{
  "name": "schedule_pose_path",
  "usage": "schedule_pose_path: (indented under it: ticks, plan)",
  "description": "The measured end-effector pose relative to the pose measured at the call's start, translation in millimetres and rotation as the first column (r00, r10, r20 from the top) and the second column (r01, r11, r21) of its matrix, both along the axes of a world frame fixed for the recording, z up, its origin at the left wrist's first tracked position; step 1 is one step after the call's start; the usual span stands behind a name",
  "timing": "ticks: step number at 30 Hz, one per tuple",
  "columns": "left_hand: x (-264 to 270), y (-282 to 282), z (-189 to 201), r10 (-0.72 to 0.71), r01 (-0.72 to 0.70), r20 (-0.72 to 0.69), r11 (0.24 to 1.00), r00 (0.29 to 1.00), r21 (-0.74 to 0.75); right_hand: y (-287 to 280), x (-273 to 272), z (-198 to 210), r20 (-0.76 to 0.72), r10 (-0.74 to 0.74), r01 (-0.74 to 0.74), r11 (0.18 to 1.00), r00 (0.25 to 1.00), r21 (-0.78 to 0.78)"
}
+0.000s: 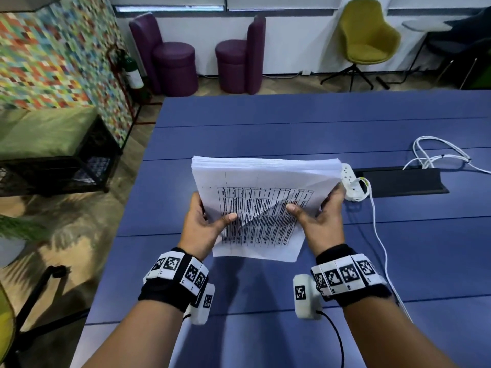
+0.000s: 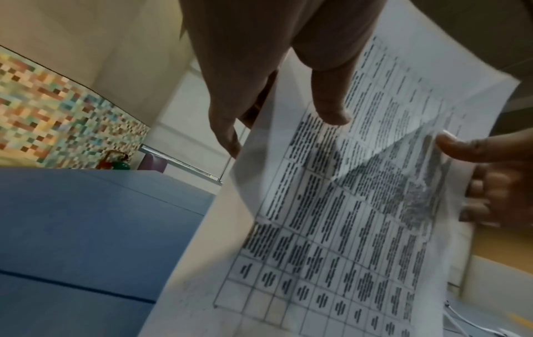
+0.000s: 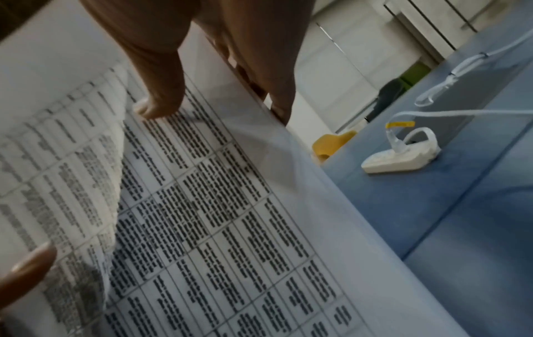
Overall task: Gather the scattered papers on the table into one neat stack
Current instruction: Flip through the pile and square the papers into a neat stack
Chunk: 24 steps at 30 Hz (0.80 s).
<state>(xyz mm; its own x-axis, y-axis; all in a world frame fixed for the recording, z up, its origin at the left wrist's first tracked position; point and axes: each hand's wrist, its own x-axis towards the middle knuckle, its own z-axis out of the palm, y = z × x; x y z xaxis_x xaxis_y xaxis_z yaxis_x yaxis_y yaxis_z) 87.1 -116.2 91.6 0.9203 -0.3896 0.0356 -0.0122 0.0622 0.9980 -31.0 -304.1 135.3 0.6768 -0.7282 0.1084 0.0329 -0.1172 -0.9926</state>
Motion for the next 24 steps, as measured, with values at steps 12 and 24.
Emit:
schedule_pose_path:
  ticks: [12,24]
  plan:
    - [-17,-29,80,0.301,-0.267,0.113,0.932,0.947,-0.245,17,-2,27,0.119,-0.008,0.071,0.838,0.993,-0.542]
    - [-19,-38,88,0.392,-0.371,0.074,0.906,0.917,-0.203,16,-8,22,0.182,-0.069,0.169,0.769,0.981,-0.616]
